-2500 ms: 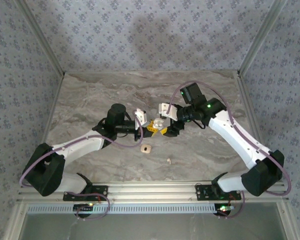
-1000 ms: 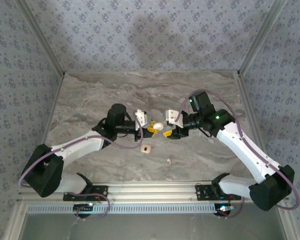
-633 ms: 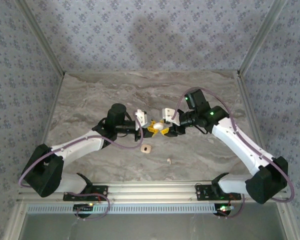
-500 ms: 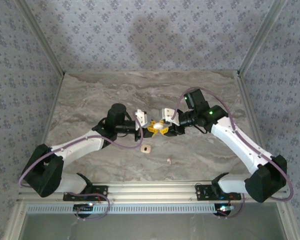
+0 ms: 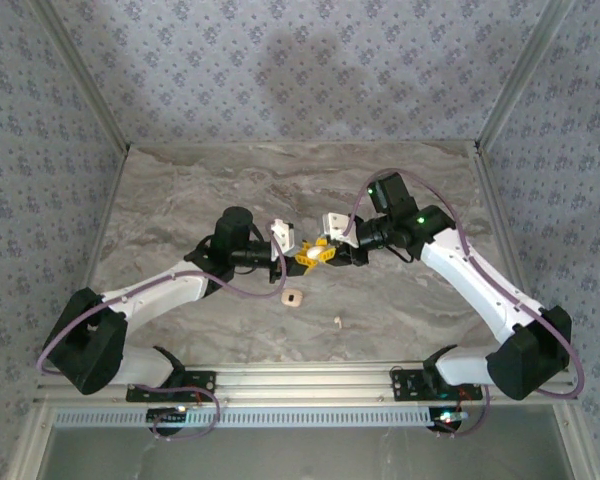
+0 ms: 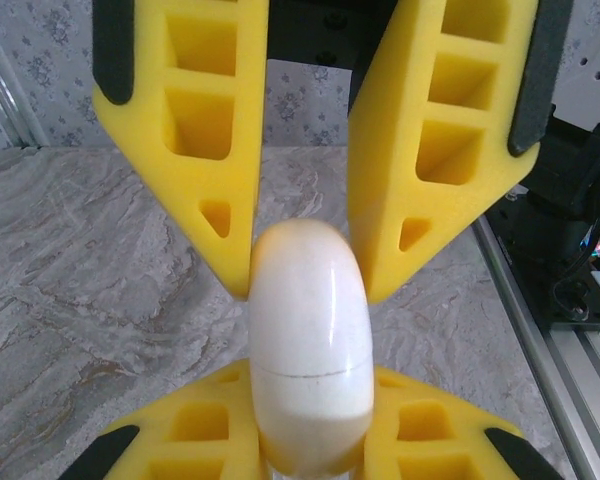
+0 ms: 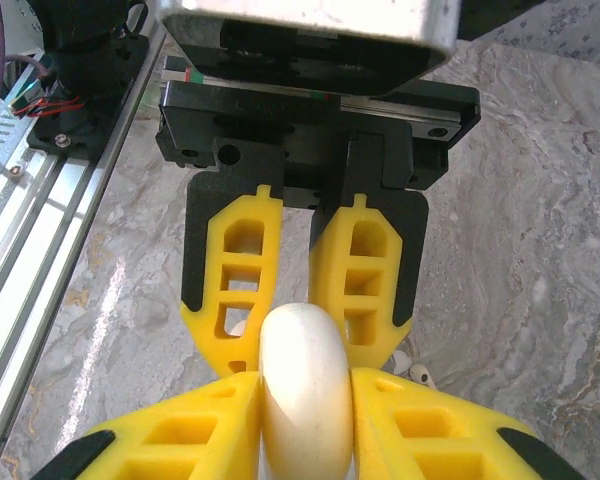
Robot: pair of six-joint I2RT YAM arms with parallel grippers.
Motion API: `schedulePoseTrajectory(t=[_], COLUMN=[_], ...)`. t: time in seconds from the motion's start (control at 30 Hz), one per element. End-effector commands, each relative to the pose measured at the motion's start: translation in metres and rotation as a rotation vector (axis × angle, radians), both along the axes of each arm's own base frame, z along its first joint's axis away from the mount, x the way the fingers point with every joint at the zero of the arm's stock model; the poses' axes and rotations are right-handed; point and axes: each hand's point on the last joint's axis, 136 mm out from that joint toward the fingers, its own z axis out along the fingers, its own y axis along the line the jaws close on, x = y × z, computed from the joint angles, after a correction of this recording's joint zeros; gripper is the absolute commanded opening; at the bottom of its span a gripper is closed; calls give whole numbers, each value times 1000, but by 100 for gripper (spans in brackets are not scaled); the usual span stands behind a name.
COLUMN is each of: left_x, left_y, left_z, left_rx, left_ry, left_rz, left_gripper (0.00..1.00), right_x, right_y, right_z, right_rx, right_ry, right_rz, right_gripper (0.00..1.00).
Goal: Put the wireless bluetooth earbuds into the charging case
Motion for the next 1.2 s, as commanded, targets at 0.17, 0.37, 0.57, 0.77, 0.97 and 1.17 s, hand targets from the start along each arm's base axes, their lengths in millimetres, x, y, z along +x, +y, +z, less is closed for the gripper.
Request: schedulePoseTrajectory(t=[0.17, 0.37, 0.57, 0.77, 0.97, 1.17], left_x=[-3, -2, 2, 19, 33, 55], left_y=[-7, -7, -7, -2, 10, 35], left_z=[27, 27, 24, 16, 3, -10], left_rx=[-54, -52, -40, -11, 2, 15], left_ry=[-48, -47, -46, -8, 54, 123], left_rz=[-32, -28, -1, 112, 240, 426], left_gripper=[10, 12, 27, 52, 72, 80], right_x=[-1, -2, -3, 4, 17, 30], right_y=[0, -2, -7, -26, -51, -72], right_z=[-4, -7, -9, -26, -54, -91], right_rx=[-40, -61, -101, -198, -306, -432], right_ry=[9, 27, 33, 65, 154, 264], right_rz=[15, 22, 16, -44, -114, -144], right_gripper=[32, 22, 19, 19, 19, 19])
